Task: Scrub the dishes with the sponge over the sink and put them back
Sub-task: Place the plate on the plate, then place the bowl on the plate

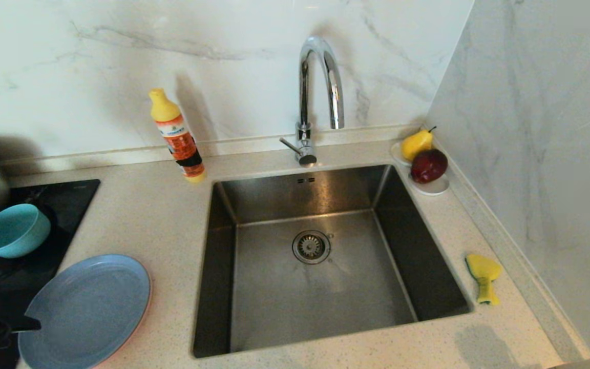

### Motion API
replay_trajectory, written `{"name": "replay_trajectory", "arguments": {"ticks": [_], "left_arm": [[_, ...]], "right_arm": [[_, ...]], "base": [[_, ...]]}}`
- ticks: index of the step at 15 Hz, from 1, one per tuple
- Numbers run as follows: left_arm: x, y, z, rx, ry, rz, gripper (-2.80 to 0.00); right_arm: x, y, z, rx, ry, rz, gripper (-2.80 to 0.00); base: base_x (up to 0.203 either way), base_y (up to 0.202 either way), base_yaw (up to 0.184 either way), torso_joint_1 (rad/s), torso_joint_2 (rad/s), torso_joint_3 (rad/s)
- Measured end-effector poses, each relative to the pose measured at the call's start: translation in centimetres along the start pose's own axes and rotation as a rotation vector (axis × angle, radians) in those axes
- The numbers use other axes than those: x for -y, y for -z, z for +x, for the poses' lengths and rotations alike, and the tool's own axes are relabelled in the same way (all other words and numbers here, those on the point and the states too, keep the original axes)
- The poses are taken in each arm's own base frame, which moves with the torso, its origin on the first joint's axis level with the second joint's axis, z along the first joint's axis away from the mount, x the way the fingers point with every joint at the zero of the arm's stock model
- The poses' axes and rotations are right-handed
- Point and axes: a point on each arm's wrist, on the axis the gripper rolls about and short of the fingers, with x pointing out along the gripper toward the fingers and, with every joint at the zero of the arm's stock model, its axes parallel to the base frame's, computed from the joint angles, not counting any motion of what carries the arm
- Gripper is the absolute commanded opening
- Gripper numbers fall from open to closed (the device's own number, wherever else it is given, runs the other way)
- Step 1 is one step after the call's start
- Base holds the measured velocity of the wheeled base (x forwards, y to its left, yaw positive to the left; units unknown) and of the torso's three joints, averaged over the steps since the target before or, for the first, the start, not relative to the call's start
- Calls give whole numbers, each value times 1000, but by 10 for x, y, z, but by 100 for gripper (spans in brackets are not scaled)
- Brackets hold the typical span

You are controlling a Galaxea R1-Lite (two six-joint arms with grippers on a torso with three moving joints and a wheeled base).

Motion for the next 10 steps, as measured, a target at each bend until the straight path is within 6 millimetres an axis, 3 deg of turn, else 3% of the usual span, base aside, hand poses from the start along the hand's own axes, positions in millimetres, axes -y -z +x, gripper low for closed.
{"name": "replay_trajectory", "arguments": {"ticks": [2, 3, 10], "left_arm": [[4, -8, -8, 44, 4, -7, 0], [6, -14, -14, 75, 5, -25, -280], [17, -52, -46, 189, -94, -41, -280]], "right_arm": [[0, 0, 0, 0, -1, 0, -280], [0, 0, 0, 0, 0, 1, -280], [0, 0, 0, 0, 0, 0, -280]], "base": [[0, 0, 0, 0, 0, 0], [0, 0, 0, 0, 0, 0], [0, 0, 0, 0, 0, 0]]}}
